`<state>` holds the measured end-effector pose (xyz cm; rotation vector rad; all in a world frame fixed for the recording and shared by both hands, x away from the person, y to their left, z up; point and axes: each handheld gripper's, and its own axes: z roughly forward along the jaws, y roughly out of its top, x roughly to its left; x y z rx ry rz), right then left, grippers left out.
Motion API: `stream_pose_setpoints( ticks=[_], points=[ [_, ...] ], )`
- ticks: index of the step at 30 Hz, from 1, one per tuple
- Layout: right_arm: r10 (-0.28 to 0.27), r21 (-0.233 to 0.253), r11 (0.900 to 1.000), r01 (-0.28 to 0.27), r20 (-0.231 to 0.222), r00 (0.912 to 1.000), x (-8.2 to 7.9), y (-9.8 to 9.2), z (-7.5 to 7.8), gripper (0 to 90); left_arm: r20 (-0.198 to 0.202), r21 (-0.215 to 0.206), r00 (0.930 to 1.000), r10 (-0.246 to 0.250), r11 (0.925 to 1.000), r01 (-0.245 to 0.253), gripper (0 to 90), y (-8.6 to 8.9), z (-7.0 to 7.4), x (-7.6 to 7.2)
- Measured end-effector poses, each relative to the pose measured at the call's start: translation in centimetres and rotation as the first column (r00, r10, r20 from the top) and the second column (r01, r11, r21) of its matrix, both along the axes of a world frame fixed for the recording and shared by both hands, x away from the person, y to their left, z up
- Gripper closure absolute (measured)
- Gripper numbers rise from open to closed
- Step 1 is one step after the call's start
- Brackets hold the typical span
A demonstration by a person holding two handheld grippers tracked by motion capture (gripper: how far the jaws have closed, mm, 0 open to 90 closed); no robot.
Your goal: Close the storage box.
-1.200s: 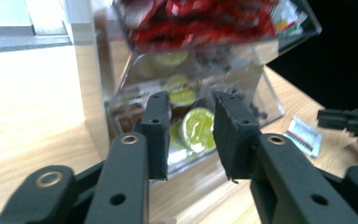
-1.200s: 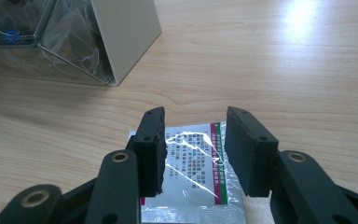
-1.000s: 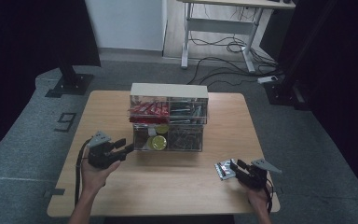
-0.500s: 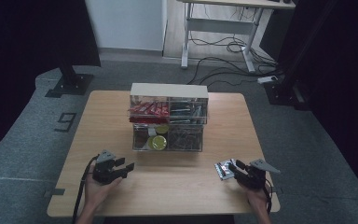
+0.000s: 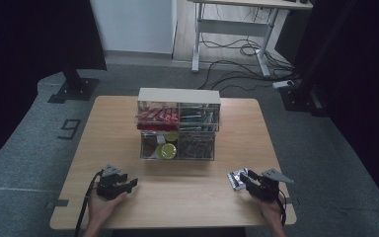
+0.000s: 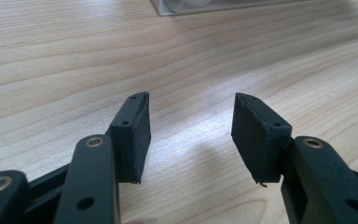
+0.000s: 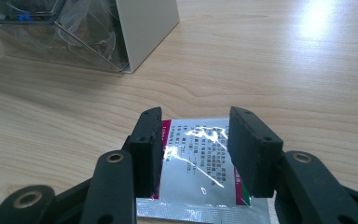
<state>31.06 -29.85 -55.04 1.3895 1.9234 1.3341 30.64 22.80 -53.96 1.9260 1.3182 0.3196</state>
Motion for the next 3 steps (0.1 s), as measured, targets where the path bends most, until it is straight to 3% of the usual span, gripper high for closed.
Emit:
stream_pose_setpoints(
  ticks=[3],
  points=[
    [-0.004,0.000,1.000,0.004,0.001,1.0000,0.04,-0.10,0.00,53.0,0.008,0.013,1.0000,0.001,0.9999,-0.001,47.5,-0.09,-0.17,0.10]
  ],
)
